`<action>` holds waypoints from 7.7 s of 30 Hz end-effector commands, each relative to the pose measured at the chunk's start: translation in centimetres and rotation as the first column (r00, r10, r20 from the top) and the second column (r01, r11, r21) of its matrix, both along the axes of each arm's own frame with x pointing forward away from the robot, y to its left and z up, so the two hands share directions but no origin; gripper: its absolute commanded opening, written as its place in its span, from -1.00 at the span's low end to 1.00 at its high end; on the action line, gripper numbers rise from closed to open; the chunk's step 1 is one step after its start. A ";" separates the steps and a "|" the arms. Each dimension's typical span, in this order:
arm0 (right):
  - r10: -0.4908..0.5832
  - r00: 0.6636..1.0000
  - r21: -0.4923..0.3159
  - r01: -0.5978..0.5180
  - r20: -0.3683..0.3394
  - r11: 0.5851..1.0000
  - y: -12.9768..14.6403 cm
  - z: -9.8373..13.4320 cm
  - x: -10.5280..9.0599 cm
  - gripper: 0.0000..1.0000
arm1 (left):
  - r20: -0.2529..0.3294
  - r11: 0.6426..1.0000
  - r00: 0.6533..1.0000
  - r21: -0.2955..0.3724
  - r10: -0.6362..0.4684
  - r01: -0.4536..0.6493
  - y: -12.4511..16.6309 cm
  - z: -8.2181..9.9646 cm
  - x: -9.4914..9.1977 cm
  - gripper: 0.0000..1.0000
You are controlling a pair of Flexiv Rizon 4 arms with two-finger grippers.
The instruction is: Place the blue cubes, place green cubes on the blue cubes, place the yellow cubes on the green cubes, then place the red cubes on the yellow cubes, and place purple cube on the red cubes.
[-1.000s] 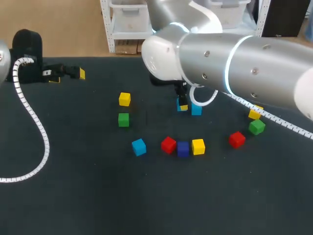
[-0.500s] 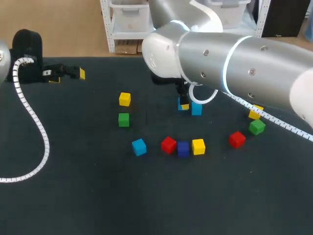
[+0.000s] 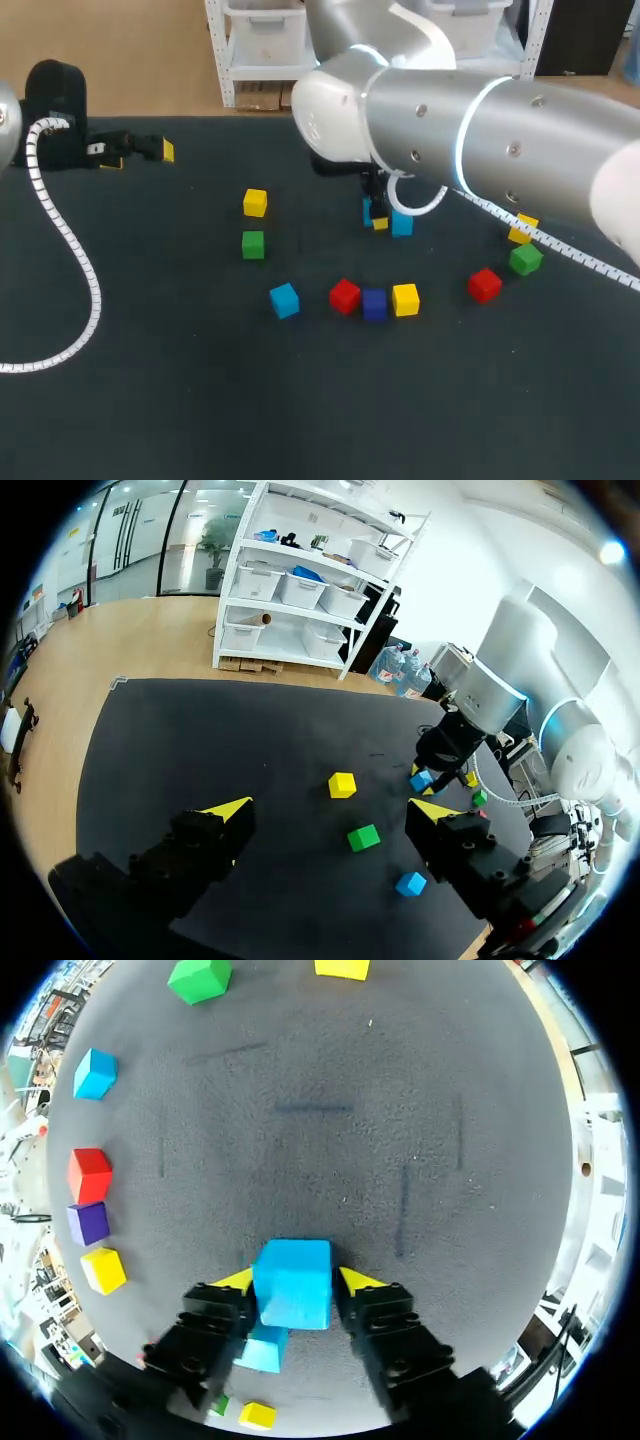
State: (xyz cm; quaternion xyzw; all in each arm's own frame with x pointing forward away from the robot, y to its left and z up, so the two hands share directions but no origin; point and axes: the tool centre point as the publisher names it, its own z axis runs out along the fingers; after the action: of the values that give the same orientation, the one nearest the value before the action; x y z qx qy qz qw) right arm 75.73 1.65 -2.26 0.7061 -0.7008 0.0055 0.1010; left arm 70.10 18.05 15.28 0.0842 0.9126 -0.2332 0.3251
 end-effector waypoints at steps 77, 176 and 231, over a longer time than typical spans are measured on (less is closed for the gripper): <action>-0.019 0.997 0.047 0.015 0.076 0.999 0.7 0.7 -2.6 -1.00 | 0.008 1.000 1.000 -0.013 -0.009 0.009 0.3 -0.2 -0.1 1.00; -0.714 0.634 0.848 0.167 0.298 0.503 -19.1 13.9 -10.0 1.00 | 0.008 1.000 1.000 -0.013 -0.009 0.009 0.3 -0.2 -0.1 1.00; -0.794 0.528 0.916 0.072 0.301 0.395 -18.7 16.0 -7.4 1.00 | -0.108 0.901 0.991 0.417 -0.083 0.121 -5.2 -3.5 -2.0 1.00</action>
State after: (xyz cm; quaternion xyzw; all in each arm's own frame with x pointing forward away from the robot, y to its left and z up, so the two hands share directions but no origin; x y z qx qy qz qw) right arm 68.54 -17.40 13.84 0.3879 -0.7611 -0.1191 -0.5060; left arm 67.31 15.62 12.41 0.1485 0.9221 -0.1995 0.2963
